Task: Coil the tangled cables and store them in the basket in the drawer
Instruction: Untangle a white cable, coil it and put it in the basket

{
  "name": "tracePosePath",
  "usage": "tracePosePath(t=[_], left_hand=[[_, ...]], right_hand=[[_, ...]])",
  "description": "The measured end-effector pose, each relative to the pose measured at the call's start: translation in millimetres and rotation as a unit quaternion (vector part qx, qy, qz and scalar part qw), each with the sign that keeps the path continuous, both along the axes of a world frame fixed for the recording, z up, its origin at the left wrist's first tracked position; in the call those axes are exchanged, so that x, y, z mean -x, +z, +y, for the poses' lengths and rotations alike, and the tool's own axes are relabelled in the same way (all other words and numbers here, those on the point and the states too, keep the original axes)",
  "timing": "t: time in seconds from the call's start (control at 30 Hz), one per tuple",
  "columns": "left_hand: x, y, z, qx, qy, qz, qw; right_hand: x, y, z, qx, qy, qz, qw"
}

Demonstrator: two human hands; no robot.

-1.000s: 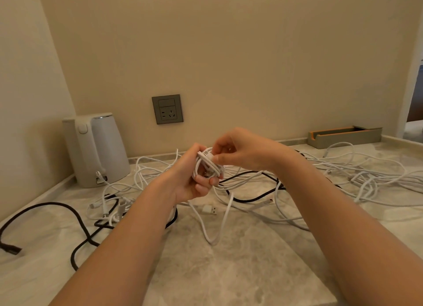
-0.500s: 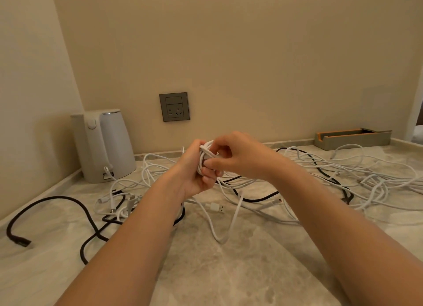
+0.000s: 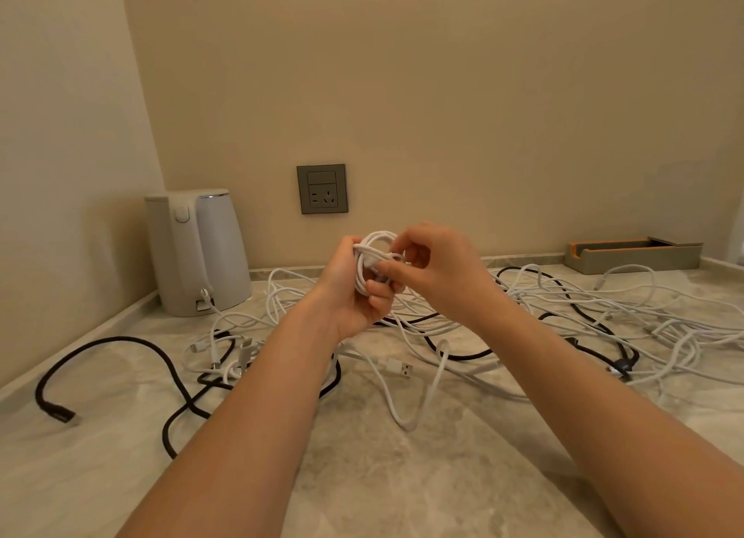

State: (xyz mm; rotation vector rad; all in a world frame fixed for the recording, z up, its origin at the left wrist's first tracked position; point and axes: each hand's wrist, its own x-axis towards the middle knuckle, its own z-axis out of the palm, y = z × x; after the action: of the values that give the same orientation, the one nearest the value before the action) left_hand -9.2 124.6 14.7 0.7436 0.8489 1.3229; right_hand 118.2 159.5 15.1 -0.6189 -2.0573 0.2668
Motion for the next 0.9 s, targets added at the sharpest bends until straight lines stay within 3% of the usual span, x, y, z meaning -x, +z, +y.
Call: tracePosePath(t=[0.23, 0.67, 0.9], left_hand=[[1, 0, 1, -0.006, -0.004, 0.007, 1.000], [-2, 2, -2, -0.009, -0.007, -0.005, 1.000], [-3, 1, -2, -0.003, -0.013, 0.003, 1.000]], right_hand=[[6, -9, 4, -0.064, 0.021, -0.012, 0.998], [3, -5, 7, -0.004, 0.039, 0.044, 0.998], [3, -7, 12, 0.026, 0.065, 0.028, 0.997]])
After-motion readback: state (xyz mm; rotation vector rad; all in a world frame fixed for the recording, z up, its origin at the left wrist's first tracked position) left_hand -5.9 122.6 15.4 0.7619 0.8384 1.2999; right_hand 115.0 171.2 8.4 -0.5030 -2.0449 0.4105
